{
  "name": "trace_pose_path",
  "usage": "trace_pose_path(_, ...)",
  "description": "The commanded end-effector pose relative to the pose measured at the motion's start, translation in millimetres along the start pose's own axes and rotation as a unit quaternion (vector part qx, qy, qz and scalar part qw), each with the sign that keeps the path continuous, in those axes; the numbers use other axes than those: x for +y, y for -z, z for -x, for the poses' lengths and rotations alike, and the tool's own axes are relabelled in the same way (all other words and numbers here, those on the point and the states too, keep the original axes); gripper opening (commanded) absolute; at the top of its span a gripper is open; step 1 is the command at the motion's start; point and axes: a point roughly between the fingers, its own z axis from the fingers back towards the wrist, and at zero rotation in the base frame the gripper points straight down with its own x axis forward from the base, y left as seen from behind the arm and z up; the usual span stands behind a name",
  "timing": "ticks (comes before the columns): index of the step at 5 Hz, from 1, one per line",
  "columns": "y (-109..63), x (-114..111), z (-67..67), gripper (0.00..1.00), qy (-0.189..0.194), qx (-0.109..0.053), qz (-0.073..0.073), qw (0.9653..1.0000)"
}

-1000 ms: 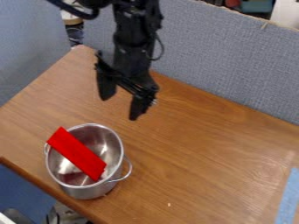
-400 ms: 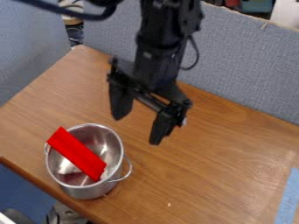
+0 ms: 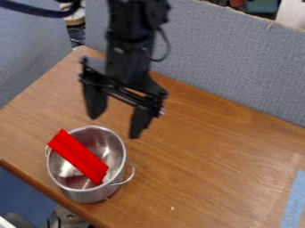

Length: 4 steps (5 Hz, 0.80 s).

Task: Put the red object in the metal pot

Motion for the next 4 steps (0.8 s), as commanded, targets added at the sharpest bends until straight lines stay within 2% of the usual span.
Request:
trace_pose_path(1, -3.7, 4.9, -28.6, 1.00, 0.111, -0.019, -0.031, 0.9931)
trace_pose_path(2, 5.0, -0.8, -60.4, 1.00, 0.215, -0.010, -0.050, 0.9752)
trace_pose_path(3, 22.5, 0.3, -50.9, 1.00, 0.188, -0.005, -0.021, 0.9819)
trace_pose_path(4, 28.1, 6.7, -34.8, 1.00, 0.143, -0.009, -0.002, 0.9897)
